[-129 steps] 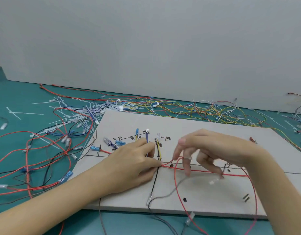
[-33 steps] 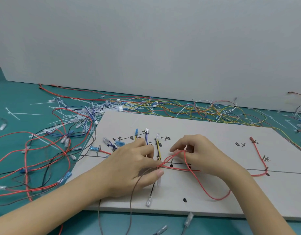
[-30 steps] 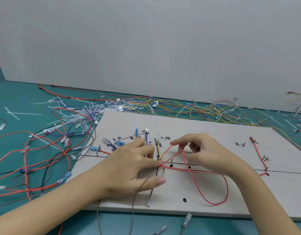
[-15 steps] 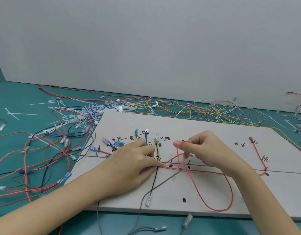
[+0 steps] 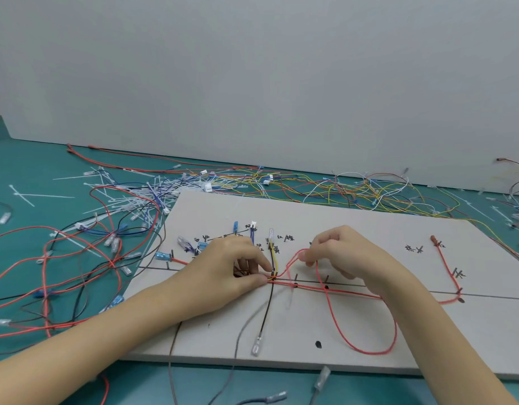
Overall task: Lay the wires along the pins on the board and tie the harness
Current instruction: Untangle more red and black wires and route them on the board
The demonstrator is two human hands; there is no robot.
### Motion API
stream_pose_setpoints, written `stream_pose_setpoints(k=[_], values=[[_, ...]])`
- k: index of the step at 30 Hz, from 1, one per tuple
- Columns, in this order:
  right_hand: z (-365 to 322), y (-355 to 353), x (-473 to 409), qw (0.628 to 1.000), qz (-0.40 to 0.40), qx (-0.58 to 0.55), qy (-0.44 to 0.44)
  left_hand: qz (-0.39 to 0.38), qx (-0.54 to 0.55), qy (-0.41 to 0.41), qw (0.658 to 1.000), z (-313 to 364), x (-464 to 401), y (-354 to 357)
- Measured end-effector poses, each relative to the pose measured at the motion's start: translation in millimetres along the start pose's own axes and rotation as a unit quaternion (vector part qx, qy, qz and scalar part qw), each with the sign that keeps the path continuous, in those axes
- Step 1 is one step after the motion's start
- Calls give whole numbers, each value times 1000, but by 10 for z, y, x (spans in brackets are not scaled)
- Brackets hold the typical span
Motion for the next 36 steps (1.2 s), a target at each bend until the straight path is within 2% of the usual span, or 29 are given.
stream_pose_setpoints(k=[3,7,10,13,17,21,25,28,31,36], values=[[-92,50,-105,999,20,-35,28,8,1,10,1000,10,1,4],[-205,85,-196,999,41,11,24,15,-9,22,1000,14,24,-1],[-316,119,-243,998,22,53,28,12,-24,28,999,24,32,-12],[-410,149,-306,994,4,99,34,16,7,9,1000,29,15,-12],[-422,166,-427,996,-45,63,46,5,25,-17,1000,17,-4,-4],[-368,129,-478,994,-77,21,67,-18,94,-94,991,16,-1,-72],[-310,129,-445,994,-70,34,73,-79,208,-179,958,25,-43,-269],[-295,130,-428,995,-64,31,69,-73,254,-226,938,-18,-54,-495],[-286,138,-420,996,-61,25,67,-53,156,-236,958,-109,-11,-711],[-272,138,-434,995,-64,19,70,-119,-27,-197,973,-170,137,-734]])
Point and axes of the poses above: each hand's wrist, its own x-axis away from the middle knuckle, its own y-axis out of the palm, z = x × y, the point moved 1 cm from there along -x, towards the middle knuckle
